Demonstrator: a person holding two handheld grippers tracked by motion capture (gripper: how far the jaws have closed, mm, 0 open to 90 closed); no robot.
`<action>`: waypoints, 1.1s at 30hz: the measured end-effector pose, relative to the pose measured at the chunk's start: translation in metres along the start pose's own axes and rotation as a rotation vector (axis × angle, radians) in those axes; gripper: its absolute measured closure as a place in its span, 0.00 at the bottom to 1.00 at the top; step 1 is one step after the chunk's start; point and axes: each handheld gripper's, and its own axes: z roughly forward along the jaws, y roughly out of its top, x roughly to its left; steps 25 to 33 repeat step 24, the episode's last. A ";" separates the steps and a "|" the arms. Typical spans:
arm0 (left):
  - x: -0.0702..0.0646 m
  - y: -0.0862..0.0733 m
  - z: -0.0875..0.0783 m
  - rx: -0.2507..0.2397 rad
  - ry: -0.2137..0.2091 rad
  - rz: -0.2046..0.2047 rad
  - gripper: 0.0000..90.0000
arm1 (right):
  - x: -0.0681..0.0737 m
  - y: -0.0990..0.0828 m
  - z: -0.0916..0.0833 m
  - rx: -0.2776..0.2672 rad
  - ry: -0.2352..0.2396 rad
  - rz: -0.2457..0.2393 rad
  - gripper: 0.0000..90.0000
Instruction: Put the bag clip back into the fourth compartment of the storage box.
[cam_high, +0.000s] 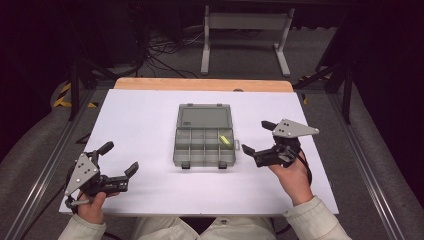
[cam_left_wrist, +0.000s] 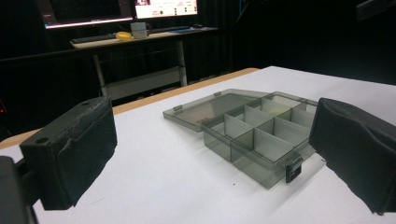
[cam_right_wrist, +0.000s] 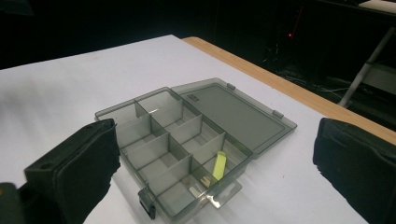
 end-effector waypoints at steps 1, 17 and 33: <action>0.000 0.000 0.000 0.001 0.000 -0.001 0.02 | 0.000 -0.004 -0.003 -0.008 0.003 0.003 0.01; 0.000 0.000 0.000 0.002 -0.003 0.002 0.02 | -0.003 -0.070 -0.026 -0.138 -0.019 0.004 0.00; 0.000 0.000 -0.001 -0.009 -0.013 -0.003 0.02 | -0.002 -0.094 -0.031 -0.167 -0.015 -0.020 0.00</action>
